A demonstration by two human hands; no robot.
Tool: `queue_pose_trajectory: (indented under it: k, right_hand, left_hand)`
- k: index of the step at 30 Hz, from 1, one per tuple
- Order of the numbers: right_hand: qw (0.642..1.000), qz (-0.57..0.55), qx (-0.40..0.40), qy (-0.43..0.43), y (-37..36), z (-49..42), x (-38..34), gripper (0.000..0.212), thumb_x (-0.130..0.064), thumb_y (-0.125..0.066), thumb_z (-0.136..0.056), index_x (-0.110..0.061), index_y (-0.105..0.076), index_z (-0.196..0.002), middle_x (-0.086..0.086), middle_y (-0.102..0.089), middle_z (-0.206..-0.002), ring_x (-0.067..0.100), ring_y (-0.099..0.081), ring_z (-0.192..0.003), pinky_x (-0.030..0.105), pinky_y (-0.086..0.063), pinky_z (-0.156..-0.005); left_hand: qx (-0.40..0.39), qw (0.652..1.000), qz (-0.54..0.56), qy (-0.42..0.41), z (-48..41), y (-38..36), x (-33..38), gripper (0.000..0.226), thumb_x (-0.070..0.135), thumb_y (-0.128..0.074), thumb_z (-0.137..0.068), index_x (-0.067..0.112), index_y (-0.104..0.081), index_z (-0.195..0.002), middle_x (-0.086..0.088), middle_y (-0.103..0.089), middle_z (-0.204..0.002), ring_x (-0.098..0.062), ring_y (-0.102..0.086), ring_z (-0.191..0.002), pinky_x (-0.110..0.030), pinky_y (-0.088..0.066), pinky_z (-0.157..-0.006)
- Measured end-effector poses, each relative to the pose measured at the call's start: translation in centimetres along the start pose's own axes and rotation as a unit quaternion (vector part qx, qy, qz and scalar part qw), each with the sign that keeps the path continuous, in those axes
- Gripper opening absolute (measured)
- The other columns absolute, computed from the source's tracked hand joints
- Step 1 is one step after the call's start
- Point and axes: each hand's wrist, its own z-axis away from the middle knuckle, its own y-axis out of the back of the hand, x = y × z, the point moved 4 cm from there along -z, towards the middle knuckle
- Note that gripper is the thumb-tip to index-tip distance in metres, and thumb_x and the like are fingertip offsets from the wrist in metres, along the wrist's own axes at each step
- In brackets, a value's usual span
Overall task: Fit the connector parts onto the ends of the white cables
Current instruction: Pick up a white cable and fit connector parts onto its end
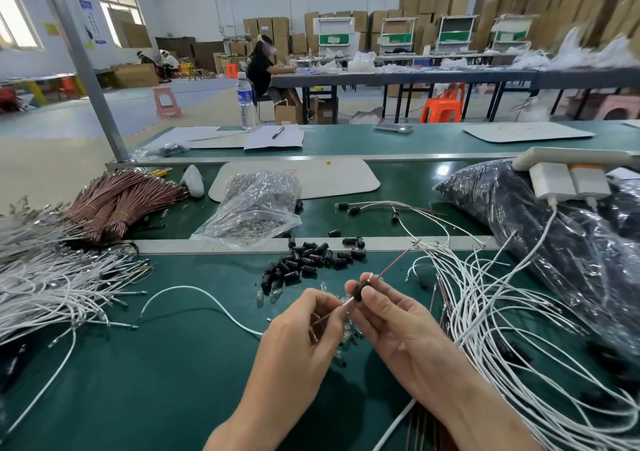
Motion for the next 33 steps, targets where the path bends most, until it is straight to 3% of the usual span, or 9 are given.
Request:
queue_pose_trajectory:
  k: [4, 8, 11, 15, 20, 26, 29, 33]
  right_hand:
    - [0.999, 0.041, 0.004, 0.021, -0.2, 0.0, 0.4, 0.017, -0.005, -0.073, -0.076, -0.007, -0.08, -0.091, 0.02, -0.074, -0.105, 0.021, -0.074, -0.084, 0.025, -0.06, -0.071]
    - [0.997, -0.008, 0.033, 0.074, 1.1, 0.0, -1.3, 0.016, -0.008, -0.071, -0.079, -0.01, -0.08, -0.092, 0.017, -0.074, -0.109, 0.018, -0.074, -0.085, 0.025, -0.061, -0.072]
    - [0.998, 0.015, 0.022, 0.055, 0.6, -0.1, -0.2, 0.015, -0.007, -0.071, -0.078, -0.011, -0.081, -0.089, 0.018, -0.074, -0.108, 0.02, -0.074, -0.086, 0.025, -0.061, -0.072]
    - [0.995, 0.069, 0.02, 0.074, -0.4, -0.2, 0.6, 0.013, -0.011, -0.073, -0.075, -0.015, -0.081, -0.085, 0.018, -0.075, -0.105, 0.02, -0.074, -0.086, 0.023, -0.059, -0.072]
    - [0.993, -0.015, 0.053, 0.109, 1.4, 0.0, -1.6, 0.016, -0.01, -0.073, -0.076, -0.014, -0.081, -0.089, 0.018, -0.074, -0.111, 0.02, -0.075, -0.09, 0.026, -0.061, -0.073]
    - [0.984, 0.148, 0.016, 0.101, -0.8, 0.1, 0.7, 0.02, -0.026, -0.083, -0.069, -0.022, -0.079, -0.088, 0.015, -0.075, -0.111, 0.026, -0.073, -0.1, 0.028, -0.059, -0.079]
    - [0.989, 0.072, 0.052, 0.122, 0.2, 0.2, -1.0, 0.015, -0.017, -0.077, -0.075, -0.017, -0.079, -0.09, 0.014, -0.075, -0.112, 0.022, -0.074, -0.094, 0.029, -0.061, -0.074]
    - [0.992, -0.019, 0.056, 0.112, 0.7, 0.4, -1.8, 0.013, -0.013, -0.07, -0.079, -0.019, -0.08, -0.086, 0.01, -0.075, -0.112, 0.019, -0.075, -0.09, 0.03, -0.062, -0.074]
  left_hand:
    - [0.014, 1.0, -0.017, -0.004, 0.0, 0.1, 0.2, 0.017, 0.055, -0.051, -0.094, 0.04, -0.058, -0.093, 0.016, -0.065, -0.079, -0.009, -0.058, -0.062, -0.025, -0.05, -0.057]
    - [0.01, 0.996, -0.086, -0.01, -0.2, 0.8, -0.2, 0.019, 0.058, -0.047, -0.096, 0.042, -0.056, -0.094, 0.022, -0.065, -0.086, -0.007, -0.065, -0.078, -0.032, -0.055, -0.071]
    - [0.024, 0.996, -0.083, -0.013, -0.2, 0.7, 0.0, 0.017, 0.054, -0.049, -0.096, 0.04, -0.058, -0.093, 0.021, -0.065, -0.087, -0.007, -0.064, -0.081, -0.036, -0.055, -0.073]
    - [0.039, 0.992, -0.121, -0.023, -0.1, 0.8, 0.1, 0.024, 0.065, -0.043, -0.093, 0.044, -0.055, -0.097, 0.029, -0.062, -0.095, -0.003, -0.058, -0.087, -0.024, -0.05, -0.074]
    - [0.038, 0.988, -0.147, -0.035, -0.4, 1.4, -0.3, 0.021, 0.057, -0.044, -0.095, 0.041, -0.057, -0.091, 0.026, -0.061, -0.089, -0.002, -0.057, -0.088, -0.018, -0.043, -0.075]
    - [0.043, 0.993, -0.101, -0.043, -0.5, 1.1, 0.1, 0.018, 0.058, -0.045, -0.097, 0.042, -0.055, -0.096, 0.024, -0.062, -0.093, -0.007, -0.063, -0.086, -0.031, -0.053, -0.073]
    - [0.013, 0.994, -0.104, -0.015, -0.5, 1.3, -0.6, 0.019, 0.065, -0.039, -0.096, 0.05, -0.049, -0.101, 0.03, -0.063, -0.1, -0.002, -0.062, -0.091, -0.027, -0.051, -0.079]
    - [-0.007, 0.989, -0.149, -0.025, -0.4, 1.3, -0.3, 0.025, 0.065, -0.035, -0.093, 0.047, -0.052, -0.099, 0.036, -0.059, -0.103, 0.004, -0.052, -0.099, -0.017, -0.042, -0.08]
